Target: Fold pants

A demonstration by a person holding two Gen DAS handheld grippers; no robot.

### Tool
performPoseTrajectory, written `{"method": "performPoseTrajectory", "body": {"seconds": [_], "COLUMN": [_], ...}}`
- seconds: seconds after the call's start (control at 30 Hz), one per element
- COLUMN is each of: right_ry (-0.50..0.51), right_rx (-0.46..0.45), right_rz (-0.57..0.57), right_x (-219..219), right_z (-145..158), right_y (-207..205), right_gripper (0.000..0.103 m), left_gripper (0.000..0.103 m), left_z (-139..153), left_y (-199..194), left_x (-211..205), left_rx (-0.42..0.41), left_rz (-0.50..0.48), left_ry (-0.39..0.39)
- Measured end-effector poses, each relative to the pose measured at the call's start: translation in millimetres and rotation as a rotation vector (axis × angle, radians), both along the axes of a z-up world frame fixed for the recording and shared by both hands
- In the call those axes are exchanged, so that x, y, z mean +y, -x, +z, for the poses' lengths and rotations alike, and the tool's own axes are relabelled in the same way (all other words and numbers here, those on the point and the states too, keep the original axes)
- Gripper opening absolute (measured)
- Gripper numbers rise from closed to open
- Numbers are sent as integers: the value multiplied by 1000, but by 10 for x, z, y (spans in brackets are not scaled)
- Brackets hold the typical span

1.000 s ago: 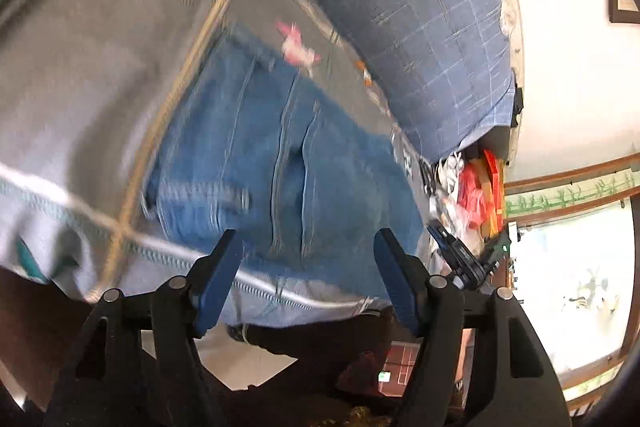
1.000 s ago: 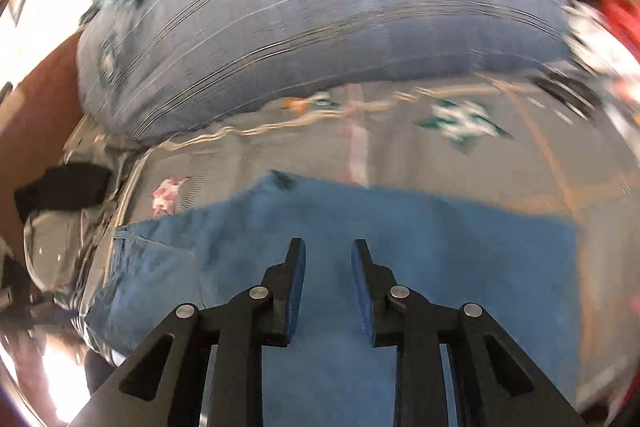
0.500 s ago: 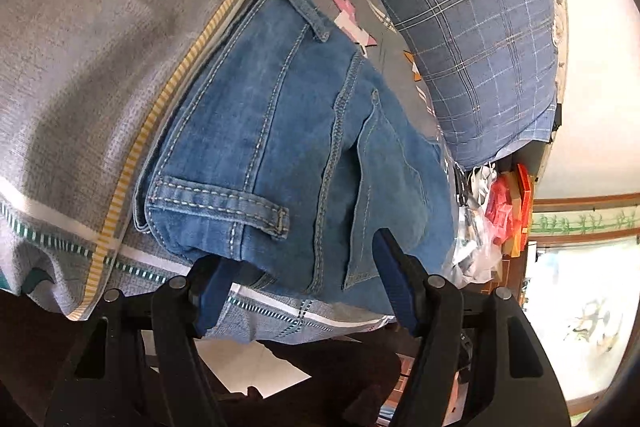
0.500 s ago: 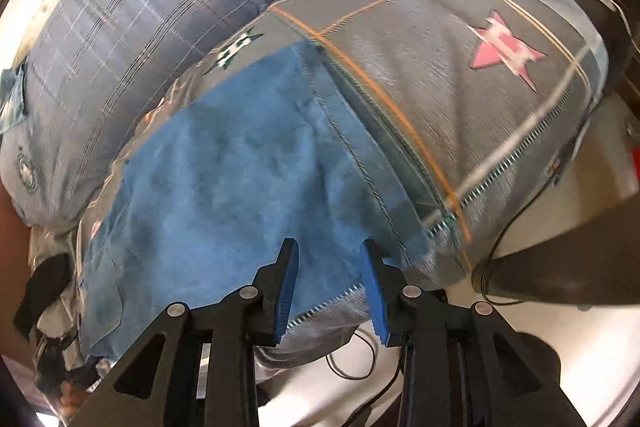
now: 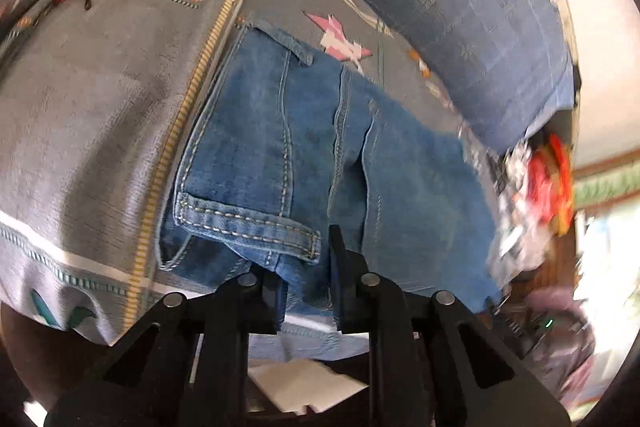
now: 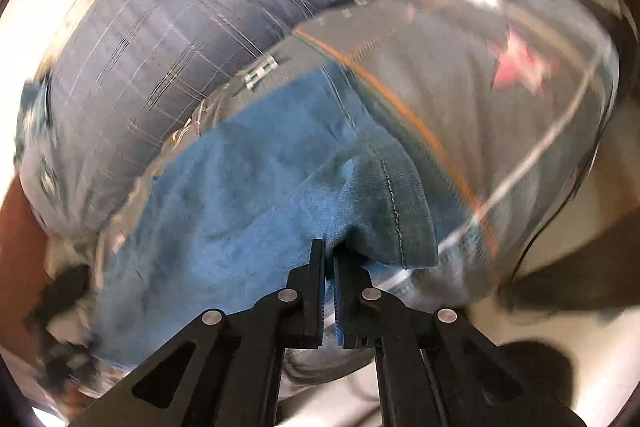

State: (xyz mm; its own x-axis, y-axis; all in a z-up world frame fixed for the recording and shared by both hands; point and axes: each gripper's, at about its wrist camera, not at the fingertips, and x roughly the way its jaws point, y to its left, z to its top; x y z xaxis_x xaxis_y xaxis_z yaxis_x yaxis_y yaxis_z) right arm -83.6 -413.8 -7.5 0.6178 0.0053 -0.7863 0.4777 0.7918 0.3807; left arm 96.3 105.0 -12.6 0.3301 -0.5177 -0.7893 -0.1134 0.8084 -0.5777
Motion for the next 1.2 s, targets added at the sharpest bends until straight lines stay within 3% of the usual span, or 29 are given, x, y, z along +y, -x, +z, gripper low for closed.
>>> {"method": "performPoseTrajectory", "body": {"seconds": [0.07, 0.17, 0.3, 0.33, 0.4, 0.43, 0.47, 0.5, 0.53, 0.57, 0.63, 0.7, 0.8, 1.03, 1.2], "right_ry": [-16, -23, -42, -41, 1, 25, 45, 45, 39, 28, -27, -71, -105, -178, -131], "right_rx": [43, 141, 83, 56, 17, 11, 1, -10, -11, -4, -5, -24, -64, -126, -189], "right_rz": [-1, 3, -26, -43, -107, -143, -179, -194, -202, -206, -211, -215, -242, -263, -229], "right_x": [-15, 27, -11, -45, -116, -142, -175, -199, -217, -240, -245, -262, -302, -350, -302], "right_z": [-139, -416, -242, -154, -16, 26, 50, 41, 10, -48, -191, -284, -402, -604, -600], "right_y": [1, -22, 136, 207, 376, 447, 529, 570, 591, 599, 551, 512, 506, 359, 299], "right_gripper": [2, 4, 11, 15, 37, 53, 59, 59, 59, 59, 59, 59, 59, 59, 59], "left_gripper": [15, 15, 16, 17, 22, 31, 46, 55, 72, 83, 84, 84, 84, 84, 84], "left_z": [-169, -225, 117, 235, 530, 705, 825, 972, 1089, 1183, 1305, 1312, 1212, 729, 480], "left_y": [36, 111, 275, 323, 393, 402, 393, 352, 291, 217, -2, -241, -526, -935, -978], "left_x": [-64, -96, -123, -144, -218, -303, -377, -509, -642, -808, -1292, -1786, -2666, -4461, -5058], "left_rx": [35, 41, -13, -33, -114, -172, -215, -268, -321, -363, -400, -384, -334, -203, -189], "left_rz": [-27, -65, -248, -292, -364, -397, -419, -440, -462, -486, -566, -680, -807, -988, -1093], "left_ry": [-73, -78, -86, -91, -132, -154, -169, -178, -174, -173, -160, -136, -168, -297, -423]}}
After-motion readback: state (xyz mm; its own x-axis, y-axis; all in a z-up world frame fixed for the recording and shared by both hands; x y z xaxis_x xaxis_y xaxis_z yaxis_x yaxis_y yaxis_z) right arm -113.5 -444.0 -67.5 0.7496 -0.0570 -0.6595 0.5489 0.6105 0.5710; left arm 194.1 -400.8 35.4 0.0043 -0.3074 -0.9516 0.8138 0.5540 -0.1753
